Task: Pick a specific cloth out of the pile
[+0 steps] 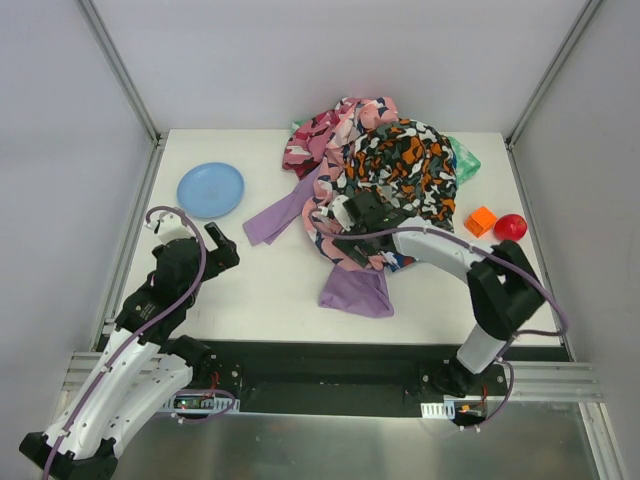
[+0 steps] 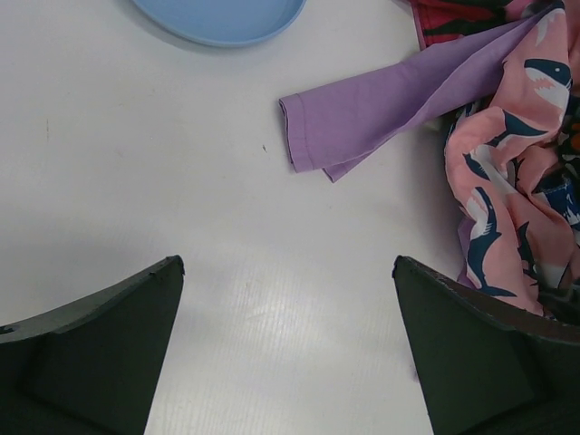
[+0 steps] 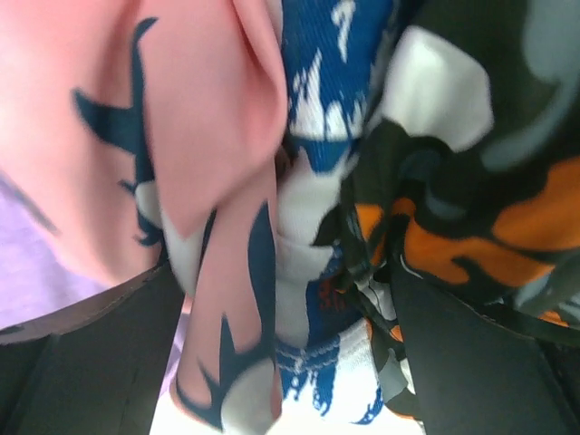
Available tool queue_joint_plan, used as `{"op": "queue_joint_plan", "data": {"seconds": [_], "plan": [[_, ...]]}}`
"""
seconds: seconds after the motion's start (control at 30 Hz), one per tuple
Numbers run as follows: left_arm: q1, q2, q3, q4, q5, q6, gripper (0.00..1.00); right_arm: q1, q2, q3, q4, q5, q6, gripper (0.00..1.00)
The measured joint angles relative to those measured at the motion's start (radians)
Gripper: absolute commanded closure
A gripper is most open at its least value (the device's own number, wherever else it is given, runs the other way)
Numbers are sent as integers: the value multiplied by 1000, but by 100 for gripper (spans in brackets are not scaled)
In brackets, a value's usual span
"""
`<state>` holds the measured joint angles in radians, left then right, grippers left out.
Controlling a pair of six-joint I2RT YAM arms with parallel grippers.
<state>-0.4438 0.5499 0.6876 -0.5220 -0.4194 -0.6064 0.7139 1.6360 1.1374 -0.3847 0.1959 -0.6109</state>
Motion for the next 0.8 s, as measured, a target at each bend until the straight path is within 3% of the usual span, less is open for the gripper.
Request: {"op": "queue_joint_plan", "data": {"seconds": [0.07,0.3,0.47,0.63,0.8], "plan": [[0,0,0,0,0,0,1,9,79,39,-25,62,2,1],[0,-9,0,0,0,0,1,20,296,205,-119,268,43,98],[0,-8,0,1,20,0,1,16,229,225,-151,255,69,99],[0,43,0,29,62,13,1,-2,27,234,-119,228,55,99],[0,134,4,92,125,30,1,-97,-58,348,-64,238,46,99]]}}
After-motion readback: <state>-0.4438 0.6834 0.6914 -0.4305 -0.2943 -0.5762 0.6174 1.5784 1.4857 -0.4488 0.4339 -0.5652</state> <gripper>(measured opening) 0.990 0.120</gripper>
